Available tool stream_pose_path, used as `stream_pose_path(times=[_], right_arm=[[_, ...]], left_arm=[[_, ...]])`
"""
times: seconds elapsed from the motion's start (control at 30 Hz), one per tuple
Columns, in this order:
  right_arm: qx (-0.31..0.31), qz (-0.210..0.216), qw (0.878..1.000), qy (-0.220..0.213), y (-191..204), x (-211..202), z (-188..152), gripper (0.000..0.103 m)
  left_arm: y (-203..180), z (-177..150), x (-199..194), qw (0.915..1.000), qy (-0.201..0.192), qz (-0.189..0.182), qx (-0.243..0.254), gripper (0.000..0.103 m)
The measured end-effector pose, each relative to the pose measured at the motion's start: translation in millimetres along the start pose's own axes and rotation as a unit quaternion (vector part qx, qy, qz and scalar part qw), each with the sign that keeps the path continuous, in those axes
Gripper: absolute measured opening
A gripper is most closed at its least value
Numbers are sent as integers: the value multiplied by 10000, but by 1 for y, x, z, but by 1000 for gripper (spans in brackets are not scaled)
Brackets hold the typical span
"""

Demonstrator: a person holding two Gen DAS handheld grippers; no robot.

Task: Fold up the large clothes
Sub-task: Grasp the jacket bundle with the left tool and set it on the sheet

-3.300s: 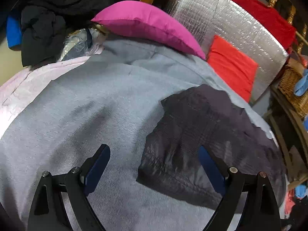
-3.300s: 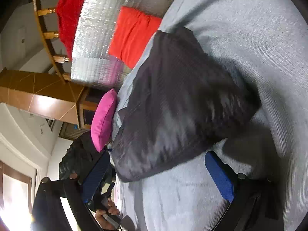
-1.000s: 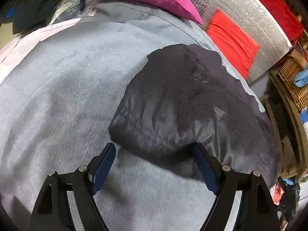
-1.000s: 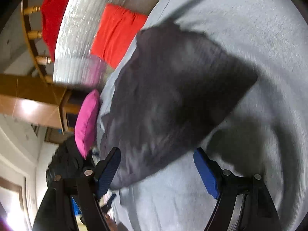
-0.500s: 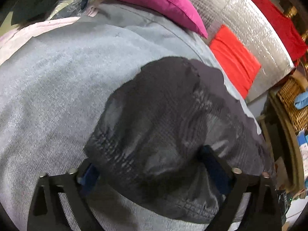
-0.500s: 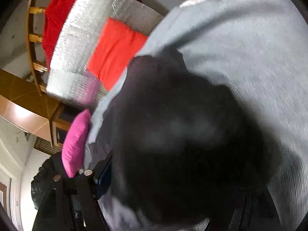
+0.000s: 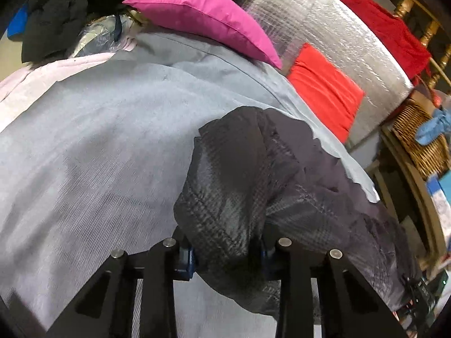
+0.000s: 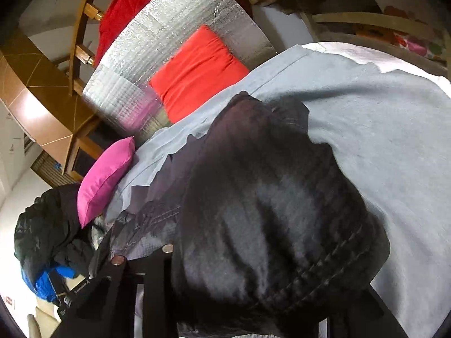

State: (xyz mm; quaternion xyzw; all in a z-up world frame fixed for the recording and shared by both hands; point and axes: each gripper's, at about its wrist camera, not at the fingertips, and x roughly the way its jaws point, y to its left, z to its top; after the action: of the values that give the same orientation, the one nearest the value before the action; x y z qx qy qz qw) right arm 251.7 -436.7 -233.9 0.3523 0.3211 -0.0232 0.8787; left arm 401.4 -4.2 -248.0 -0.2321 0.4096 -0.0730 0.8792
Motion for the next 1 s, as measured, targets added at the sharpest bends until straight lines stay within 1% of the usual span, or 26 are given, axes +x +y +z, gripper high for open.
stream_pose_path(times=[0.07, 0.1, 0.17, 0.23, 0.27, 0.3, 0.33, 0.37, 0.43, 0.47, 0.53, 0.57, 0.63, 0.67, 0.7, 0.73, 0.77, 0.8, 0.83, 0.87, 0.93, 1.0], right_arm=[[50, 50, 9999, 85, -2, -8, 4, 40], [72, 67, 9999, 128, -16, -5, 19, 40], [133, 123, 9996, 208, -32, -13, 10, 40], [187, 150, 9993, 292, -44, -13, -3, 40], [217, 155, 9989, 393, -50, -12, -11, 40], [257, 145, 9983, 494, -53, -6, -13, 42], [366, 157, 9975, 582, -60, -4, -15, 46], [586, 241, 9957, 676, -68, -3, -16, 53], [1000, 362, 9899, 941, -76, -4, -12, 59], [1181, 449, 9862, 1070, -78, -11, -11, 61], [1280, 559, 9828, 1210, -82, -28, -11, 66], [1199, 535, 9835, 1241, -82, -41, -10, 66], [897, 406, 9864, 1316, -81, -63, -7, 66], [705, 256, 9881, 1346, -79, -73, -2, 66], [565, 118, 9897, 1313, -77, -80, 4, 66], [385, -101, 9921, 1188, -73, -86, 12, 67], [170, -353, 9942, 1005, -67, -90, 21, 68], [38, -512, 9951, 846, -61, -91, 28, 68], [-104, -702, 9960, 543, -53, -92, 39, 70], [-226, -818, 9961, 244, -44, -91, 48, 77], [-441, -976, 9942, -36, -28, -74, 59, 79], [-568, -978, 9936, 64, -18, -47, 63, 78]], left_arm=[[1, -12, -13, 9999, 4, -30, 164, 34], [2, -20, -19, 9997, 14, -15, 225, 34], [2, -31, -21, 9996, 23, 31, 287, 34], [5, -44, -25, 9988, -38, 148, 462, 35], [5, -51, -23, 9976, -65, 277, 633, 40], [5, -54, -19, 9965, 0, 401, 738, 51], [6, -57, -18, 9958, 70, 479, 771, 55], [9, -55, -17, 9957, 159, 534, 744, 61], [16, -48, -29, 9971, 250, 430, 578, 62], [21, -47, -38, 9973, 244, 424, 552, 65], [27, -42, -59, 9971, 116, 522, 534, 68], [27, -41, -68, 9964, 21, 612, 586, 68], [26, -39, -86, 9919, -295, 978, 760, 71], [25, -37, -89, 9898, -429, 1071, 832, 73], [20, -32, -93, 9850, -667, 1241, 1000, 74], [13, -30, -96, 9801, -807, 1399, 1150, 74], [9, -28, -96, 9764, -893, 1514, 1253, 74], [1, -27, -94, 9693, -1039, 1684, 1457, 77], [-3, -27, -90, 9656, -1088, 1747, 1592, 80], [-5, -27, -87, 9646, -1076, 1746, 1659, 84], [-9, -29, -66, 9658, -876, 1681, 1772, 84], [-9, -32, -46, 9619, -645, 1858, 1900, 84]])
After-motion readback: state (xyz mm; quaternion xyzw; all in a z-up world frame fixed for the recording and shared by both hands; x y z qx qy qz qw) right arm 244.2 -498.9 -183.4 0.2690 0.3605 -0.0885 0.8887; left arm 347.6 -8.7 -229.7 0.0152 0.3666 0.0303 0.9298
